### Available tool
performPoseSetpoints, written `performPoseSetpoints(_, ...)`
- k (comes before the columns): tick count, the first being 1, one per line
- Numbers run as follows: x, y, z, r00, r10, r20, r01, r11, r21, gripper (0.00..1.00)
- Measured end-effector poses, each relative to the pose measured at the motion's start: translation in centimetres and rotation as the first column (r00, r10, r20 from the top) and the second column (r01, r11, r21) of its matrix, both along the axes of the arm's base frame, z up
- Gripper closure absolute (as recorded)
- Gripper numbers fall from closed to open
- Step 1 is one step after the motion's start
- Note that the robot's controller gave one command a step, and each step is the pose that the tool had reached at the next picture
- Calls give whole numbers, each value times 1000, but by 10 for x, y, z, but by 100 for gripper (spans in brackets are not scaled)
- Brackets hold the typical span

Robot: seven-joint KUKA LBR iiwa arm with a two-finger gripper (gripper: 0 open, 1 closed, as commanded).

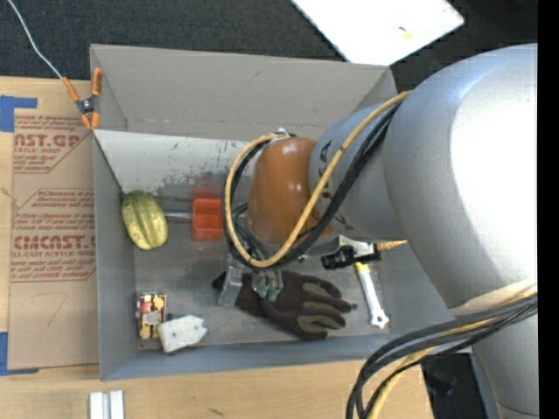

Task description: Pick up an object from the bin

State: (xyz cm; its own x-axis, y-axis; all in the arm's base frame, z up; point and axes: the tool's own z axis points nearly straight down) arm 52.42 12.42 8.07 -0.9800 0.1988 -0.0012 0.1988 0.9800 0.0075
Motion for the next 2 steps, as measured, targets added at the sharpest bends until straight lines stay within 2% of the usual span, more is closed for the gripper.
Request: performPoseSetpoints(2, 0, 0, 0, 1000, 0, 0, 0, 1000, 0, 100)
